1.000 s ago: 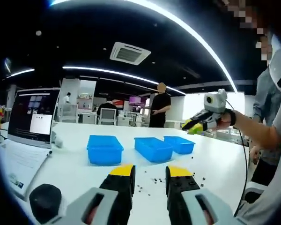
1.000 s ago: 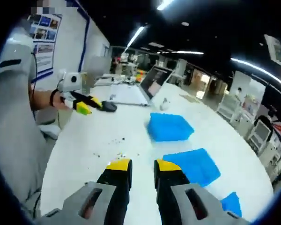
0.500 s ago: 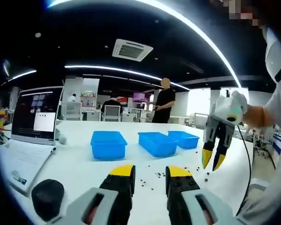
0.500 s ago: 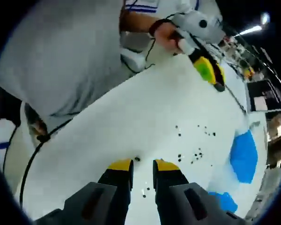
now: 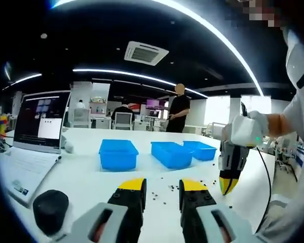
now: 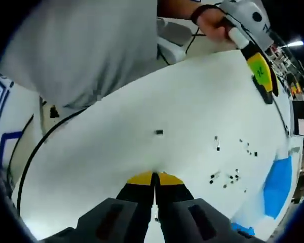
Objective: Pick up the resistors one by one and place each resistor into its matching bin, sorting the parts by color and model until every resistor is separated into the correct bin for its type
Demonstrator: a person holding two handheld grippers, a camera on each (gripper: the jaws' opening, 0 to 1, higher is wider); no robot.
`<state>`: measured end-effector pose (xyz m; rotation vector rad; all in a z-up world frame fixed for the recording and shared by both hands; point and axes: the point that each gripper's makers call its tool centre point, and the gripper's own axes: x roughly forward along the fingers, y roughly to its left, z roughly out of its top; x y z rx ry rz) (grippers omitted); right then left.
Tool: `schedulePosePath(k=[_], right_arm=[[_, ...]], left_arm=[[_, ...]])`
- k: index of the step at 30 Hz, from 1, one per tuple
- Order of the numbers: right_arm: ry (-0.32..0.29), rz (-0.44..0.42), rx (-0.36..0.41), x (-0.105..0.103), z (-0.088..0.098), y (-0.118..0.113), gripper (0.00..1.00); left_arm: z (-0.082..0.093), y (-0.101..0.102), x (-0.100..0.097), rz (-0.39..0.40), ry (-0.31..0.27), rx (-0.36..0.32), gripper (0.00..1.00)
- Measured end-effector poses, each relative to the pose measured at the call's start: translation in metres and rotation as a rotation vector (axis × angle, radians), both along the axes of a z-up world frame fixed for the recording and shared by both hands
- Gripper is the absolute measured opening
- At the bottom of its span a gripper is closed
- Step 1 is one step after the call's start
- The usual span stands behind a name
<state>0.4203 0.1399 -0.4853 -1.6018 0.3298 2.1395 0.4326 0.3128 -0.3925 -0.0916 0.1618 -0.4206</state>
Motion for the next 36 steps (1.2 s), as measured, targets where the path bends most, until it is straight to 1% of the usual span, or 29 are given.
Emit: schedulePosePath(k=[1,4,5,7,8,9,10,11,12,14,15,16,17,18,19,20,22,24,25,26,27,28,29,30,31,32,33,35,36], right_arm=[[0.002,-0.006,0.003,0.000,0.000,0.000,0.04],[0.016,-0.134,0.070,0.009,0.007,0.008,0.04],[0.028,-0.181,0.100,0.011,0.011,0.012,0.07],[0.039,-0.218,0.127,0.011,0.018,0.014,0.10],[0.039,-0.263,0.134,0.017,0.021,0.012,0.11],[0.030,-0.302,0.135,0.022,0.022,0.008,0.12],[0.011,-0.327,0.144,0.027,0.024,0.006,0.13],[-0.001,-0.346,0.147,0.031,0.024,0.003,0.15],[-0.012,-0.381,0.155,0.036,0.026,-0.003,0.16],[-0.006,-0.453,0.147,0.040,0.028,-0.013,0.16],[-0.001,-0.459,0.141,0.039,0.028,-0.018,0.16],[0.001,-0.443,0.138,0.037,0.029,-0.022,0.16],[0.014,-0.432,0.122,0.033,0.029,-0.027,0.16],[0.041,-0.487,0.082,0.030,0.027,-0.032,0.16],[0.045,-0.499,0.065,0.030,0.025,-0.034,0.17],[0.039,-0.486,0.063,0.030,0.023,-0.032,0.17],[0.043,-0.491,0.028,0.027,0.016,-0.033,0.17],[0.013,-0.384,0.006,0.023,0.010,-0.034,0.17],[-0.005,-0.353,-0.012,0.023,0.007,-0.035,0.17],[-0.028,-0.321,-0.023,0.024,0.005,-0.035,0.17],[-0.057,-0.260,-0.042,0.024,0.001,-0.036,0.17],[-0.059,-0.253,-0.044,0.024,0.000,-0.035,0.17],[-0.058,-0.226,-0.042,0.023,-0.002,-0.032,0.17],[-0.045,-0.206,-0.055,0.021,-0.002,-0.032,0.15],[-0.038,-0.211,-0.048,0.020,0.000,-0.029,0.13],[-0.038,-0.208,-0.052,0.020,-0.001,-0.028,0.09],[-0.036,-0.207,-0.079,0.019,-0.003,-0.031,0.07],[-0.029,-0.201,-0.076,0.019,-0.001,-0.028,0.07],[-0.015,-0.217,-0.071,0.020,0.000,-0.028,0.07]], left_arm=[[0.000,0.000,0.000,0.000,0.000,0.000,0.28],[-0.001,-0.001,0.000,-0.004,0.002,0.003,0.28],[-0.002,-0.001,0.000,-0.004,0.003,0.002,0.28],[-0.006,-0.006,-0.004,-0.016,0.001,-0.004,0.28],[-0.010,-0.012,-0.006,-0.025,-0.007,-0.017,0.28],[-0.014,-0.025,-0.011,-0.075,-0.013,-0.023,0.28],[-0.021,-0.036,-0.016,-0.114,-0.001,-0.008,0.28],[-0.028,-0.043,-0.019,-0.132,0.010,0.018,0.28],[-0.031,-0.046,-0.020,-0.129,0.013,0.032,0.28],[-0.034,-0.051,-0.021,-0.136,0.029,0.014,0.28],[-0.034,-0.055,-0.023,-0.156,0.030,0.000,0.28],[-0.033,-0.060,-0.025,-0.189,0.020,0.011,0.28],[-0.033,-0.062,-0.025,-0.209,0.015,0.030,0.28],[-0.033,-0.061,-0.024,-0.210,0.015,0.042,0.28],[-0.033,-0.060,-0.021,-0.205,0.017,0.049,0.28],[-0.033,-0.058,-0.019,-0.200,0.019,0.051,0.28],[-0.031,-0.051,-0.013,-0.182,0.022,0.039,0.28],[-0.027,-0.046,-0.009,-0.170,0.013,0.031,0.28],[-0.025,-0.043,-0.008,-0.162,0.009,0.031,0.28],[-0.025,-0.042,-0.008,-0.156,0.006,0.031,0.28],[-0.024,-0.041,-0.008,-0.151,0.004,0.029,0.28],[-0.023,-0.040,-0.009,-0.149,0.004,0.027,0.28],[-0.023,-0.039,-0.009,-0.143,0.005,0.024,0.28],[-0.024,-0.039,-0.010,-0.141,0.007,0.024,0.28],[-0.024,-0.038,-0.011,-0.139,0.008,0.025,0.28],[-0.025,-0.037,-0.012,-0.137,0.011,0.025,0.28],[-0.026,-0.036,-0.012,-0.134,0.014,0.026,0.28],[-0.027,-0.034,-0.012,-0.128,0.018,0.028,0.28],[-0.027,-0.032,-0.012,-0.123,0.019,0.027,0.28]])
